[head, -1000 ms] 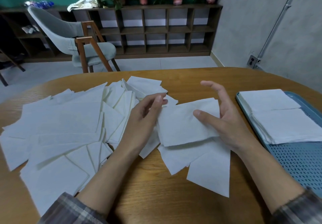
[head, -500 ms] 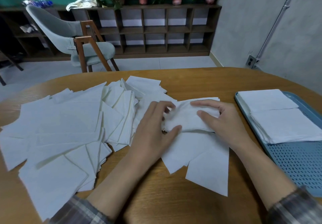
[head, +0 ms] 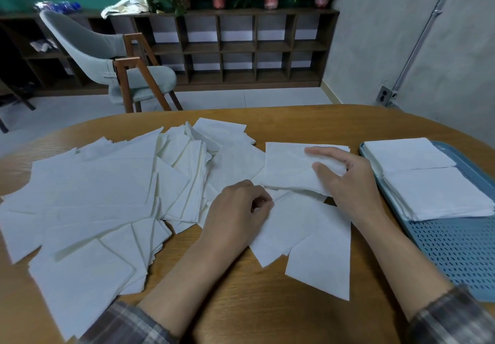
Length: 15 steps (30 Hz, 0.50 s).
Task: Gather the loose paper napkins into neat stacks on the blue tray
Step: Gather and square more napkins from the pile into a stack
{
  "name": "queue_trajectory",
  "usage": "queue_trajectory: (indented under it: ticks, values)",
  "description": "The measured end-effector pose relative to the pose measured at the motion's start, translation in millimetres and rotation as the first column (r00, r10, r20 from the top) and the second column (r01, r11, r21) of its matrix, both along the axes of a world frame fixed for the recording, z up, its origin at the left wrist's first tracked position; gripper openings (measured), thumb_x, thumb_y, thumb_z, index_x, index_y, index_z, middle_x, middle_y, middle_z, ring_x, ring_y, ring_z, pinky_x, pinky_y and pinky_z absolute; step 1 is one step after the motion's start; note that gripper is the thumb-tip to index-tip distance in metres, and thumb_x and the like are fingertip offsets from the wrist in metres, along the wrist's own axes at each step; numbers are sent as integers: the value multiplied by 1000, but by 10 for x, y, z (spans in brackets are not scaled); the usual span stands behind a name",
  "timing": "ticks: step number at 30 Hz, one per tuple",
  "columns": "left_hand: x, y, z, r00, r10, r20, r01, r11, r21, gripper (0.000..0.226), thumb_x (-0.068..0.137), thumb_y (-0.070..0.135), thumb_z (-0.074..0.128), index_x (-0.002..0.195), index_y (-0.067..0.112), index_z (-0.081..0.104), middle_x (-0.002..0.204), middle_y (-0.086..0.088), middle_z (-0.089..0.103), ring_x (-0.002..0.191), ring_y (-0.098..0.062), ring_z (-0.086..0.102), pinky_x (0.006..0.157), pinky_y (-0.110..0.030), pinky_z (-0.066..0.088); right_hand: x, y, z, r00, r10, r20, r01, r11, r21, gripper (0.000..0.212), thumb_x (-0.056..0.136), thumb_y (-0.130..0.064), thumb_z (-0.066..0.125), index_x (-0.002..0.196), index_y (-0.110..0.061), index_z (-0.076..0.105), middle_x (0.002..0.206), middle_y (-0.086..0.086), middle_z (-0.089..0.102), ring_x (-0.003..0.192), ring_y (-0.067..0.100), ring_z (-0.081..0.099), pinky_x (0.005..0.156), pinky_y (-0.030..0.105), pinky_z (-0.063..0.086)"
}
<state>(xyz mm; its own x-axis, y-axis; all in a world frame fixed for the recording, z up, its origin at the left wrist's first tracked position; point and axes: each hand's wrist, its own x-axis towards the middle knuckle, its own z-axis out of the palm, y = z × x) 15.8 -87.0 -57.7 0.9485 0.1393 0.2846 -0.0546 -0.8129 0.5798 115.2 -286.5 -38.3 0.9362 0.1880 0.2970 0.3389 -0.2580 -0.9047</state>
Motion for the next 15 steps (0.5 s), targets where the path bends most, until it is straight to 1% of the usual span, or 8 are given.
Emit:
queue_trajectory:
  ticks: [2, 5, 6, 7, 9, 10, 13, 15]
  values:
    - [4, -3, -6, 1000, -3, 29, 4, 1000, -8, 8, 96, 27, 72, 94, 26, 80, 89, 13, 66, 82, -5, 61, 71, -26, 53, -3, 3, 15, 1000, 3, 6, -3, 1000, 8, 33, 100, -4, 65, 113, -30, 80, 120, -28, 70, 111, -21, 57, 85, -1, 42]
    - [-8, 20, 68, 994, -44, 97, 53, 994, -96, 5, 92, 23, 74, 88, 25, 75, 87, 14, 67, 83, -6, 63, 69, -12, 46, -5, -2, 36, 1000, -5, -1, 6, 999, 33, 36, 102, -5, 62, 110, -35, 80, 110, -41, 68, 109, -22, 56, 85, -1, 42]
    - [-21, 32, 111, 992, -73, 101, 88, 984, -157, 7, 90, 19, 74, 86, 24, 74, 85, 13, 69, 84, -7, 65, 70, -12, 47, -7, -3, 49, 1000, -9, -8, 9, 999, 39, 36, 102, -6, 61, 110, -36, 80, 108, -44, 67, 108, -23, 55, 84, -2, 41]
    - [-41, 46, 163, 990, -104, 92, 123, 965, -233, 9, 89, 15, 75, 85, 22, 74, 84, 11, 71, 84, -10, 67, 71, -16, 50, -11, -2, 67, 1000, -14, -14, 14, 999, 42, 36, 103, -7, 61, 110, -37, 79, 108, -45, 66, 108, -25, 54, 83, -3, 40]
    - [-91, 83, 275, 983, -175, 54, 183, 912, -367, 11, 89, 9, 73, 84, 19, 73, 81, 8, 72, 80, -13, 67, 74, -24, 55, -6, -7, 79, 1000, -23, -19, 24, 999, 48, 36, 104, -8, 59, 111, -37, 79, 112, -41, 64, 106, -28, 52, 82, -5, 38]
    - [-112, 104, 325, 976, -211, 46, 211, 889, -407, 10, 89, 8, 72, 84, 17, 73, 81, 7, 72, 79, -13, 67, 74, -23, 54, -12, -5, 90, 1000, -22, -15, 23, 998, 54, 36, 104, -8, 59, 113, -36, 79, 114, -40, 63, 106, -29, 51, 82, -6, 37]
    - [-144, 164, 426, 957, -282, 68, 279, 829, -484, 9, 87, 10, 65, 83, 14, 71, 80, 9, 69, 77, -5, 63, 73, -14, 47, -35, -5, 122, 1000, -7, -10, 7, 997, 76, 33, 105, -8, 58, 115, -33, 78, 115, -37, 65, 105, -31, 51, 82, -7, 36]
    - [-145, 199, 458, 949, -304, 89, 304, 797, -521, 10, 86, 8, 61, 81, 13, 68, 78, 12, 65, 76, -1, 60, 72, -11, 43, -48, 8, 156, 998, 59, -5, -59, 994, 93, 26, 105, -18, 61, 113, -35, 78, 117, -31, 71, 113, -23, 55, 89, -1, 39]
